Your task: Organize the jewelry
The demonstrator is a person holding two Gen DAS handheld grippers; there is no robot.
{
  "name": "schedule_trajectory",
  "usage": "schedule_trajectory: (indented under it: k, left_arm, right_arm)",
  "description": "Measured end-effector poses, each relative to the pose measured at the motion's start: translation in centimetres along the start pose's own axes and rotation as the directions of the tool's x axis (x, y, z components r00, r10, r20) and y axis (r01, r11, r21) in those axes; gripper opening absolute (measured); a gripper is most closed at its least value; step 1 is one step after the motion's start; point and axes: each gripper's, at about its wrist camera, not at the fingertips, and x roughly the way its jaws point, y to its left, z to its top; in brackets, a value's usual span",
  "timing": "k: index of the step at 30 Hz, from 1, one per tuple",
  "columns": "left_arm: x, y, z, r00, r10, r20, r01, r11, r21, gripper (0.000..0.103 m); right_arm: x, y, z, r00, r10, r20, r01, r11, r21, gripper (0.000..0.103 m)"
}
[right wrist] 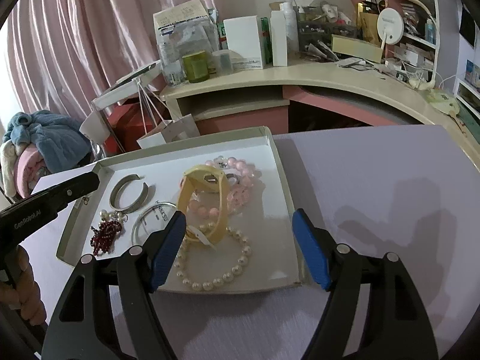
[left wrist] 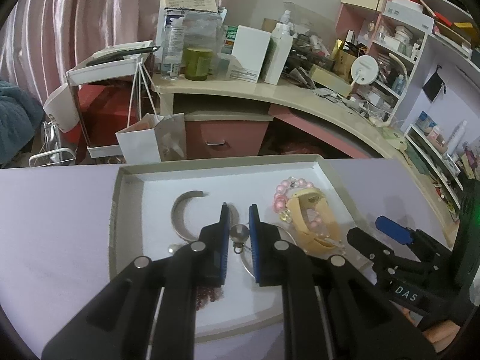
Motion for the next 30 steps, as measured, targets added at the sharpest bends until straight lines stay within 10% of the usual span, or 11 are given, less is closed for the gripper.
schedule_trajectory:
  k: [4, 11, 18, 30]
  left_arm:
    - [-0.8, 0.2, -0.4, 0.999, 0.009, 0.034, -0.008, 1.000, -0.017, 0.059]
    - [-5.6, 1.8, -2.3, 0.993, 0.044, 0.113, -0.037, 0.997, -0.066, 0.083]
    - [-11.3, 2.4, -5.2, 0.974, 0.131, 0.186, -0.122, 0.991, -0.059, 0.100]
    - [-16.4, 1.5, -8.6, 0.959, 0.176, 0.222, -0.159, 0.983, -0.091, 0.101]
  right_arm:
    - [-0.7, -0.2, -0.2, 1.000, -0.003, 0.007, 0.003, 1.000, 0.009, 0.075]
    - [-3.6, -0.4, -0.5, 0.998, -0.014, 0.064, 0.012, 1.000, 0.023, 0.089]
    - [-7.9, 0.2, -1.5, 0.988, 0.013, 0.151, -0.015, 1.000, 0.012, 0.101]
    - [-13.2, 2.3, -3.5, 0.972, 0.066, 0.224, -0.055, 0.997, -0.056, 0.102]
